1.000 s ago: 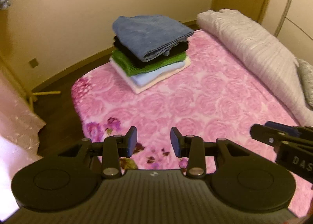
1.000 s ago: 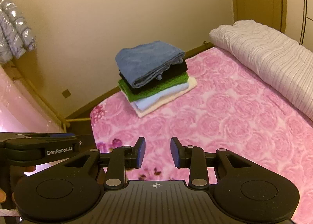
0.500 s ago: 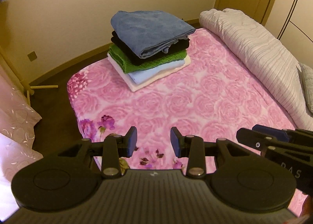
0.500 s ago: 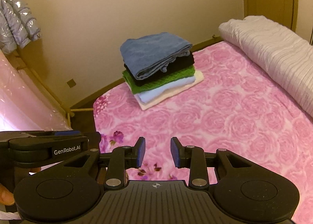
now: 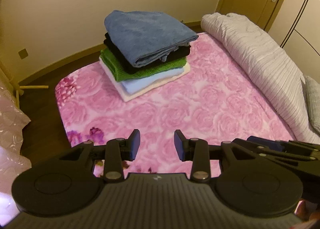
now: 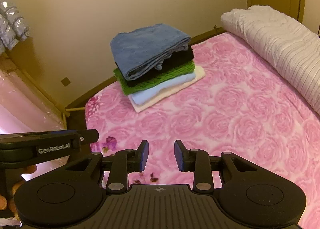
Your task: Fold clothes
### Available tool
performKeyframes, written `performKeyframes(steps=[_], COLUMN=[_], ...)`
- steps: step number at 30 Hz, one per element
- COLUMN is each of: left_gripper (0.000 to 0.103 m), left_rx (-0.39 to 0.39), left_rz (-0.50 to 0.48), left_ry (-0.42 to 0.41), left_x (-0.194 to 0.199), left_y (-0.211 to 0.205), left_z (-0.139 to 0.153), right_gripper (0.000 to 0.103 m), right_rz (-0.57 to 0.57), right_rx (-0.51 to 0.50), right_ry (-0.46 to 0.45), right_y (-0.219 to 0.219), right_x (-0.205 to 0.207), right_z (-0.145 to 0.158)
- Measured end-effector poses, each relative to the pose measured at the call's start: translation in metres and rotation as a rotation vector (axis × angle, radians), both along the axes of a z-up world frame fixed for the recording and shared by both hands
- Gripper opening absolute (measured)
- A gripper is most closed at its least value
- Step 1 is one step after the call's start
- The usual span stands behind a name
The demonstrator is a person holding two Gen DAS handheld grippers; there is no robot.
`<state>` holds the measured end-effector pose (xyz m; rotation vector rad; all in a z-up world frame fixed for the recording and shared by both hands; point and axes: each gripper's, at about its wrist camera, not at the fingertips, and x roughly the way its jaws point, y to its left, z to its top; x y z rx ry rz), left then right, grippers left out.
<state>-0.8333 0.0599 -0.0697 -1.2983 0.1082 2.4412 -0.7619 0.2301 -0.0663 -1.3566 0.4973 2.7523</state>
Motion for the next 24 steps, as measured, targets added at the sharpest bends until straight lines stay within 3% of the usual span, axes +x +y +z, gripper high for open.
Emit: performKeyframes(steps=[7,15,20,24], left_gripper=[0.033,0.033,0.033,0.033], left_rx=[0.017,-0.039,-0.016,-0.002], left_rz=[0.008,0.022,0.038,0.057], left_ry=[-0.024,-0.034,-0.049,-0.012], left_x=[-0.016,-0.024,-0.027,-0.028], left_y=[0.003,0.007,0.005,0.004], left_z=[-0.008,-0.02,-0.023,-0.019], right_gripper=[0.032,0.032,0.032,0.032], right_rz=[-0.007,-0.008,-0.001,0.001], right_rx=[-0.008,-0.022,-0.024,-0.023], right_ry=[-0.009,-0.018,-0.019,-0.014], right_y=[0.01,0.015,0.016,0.016], right_x=[-0.017,-0.031,-0.038,-0.041], right_z=[-0.006,-0.013,-0.015,-0.015])
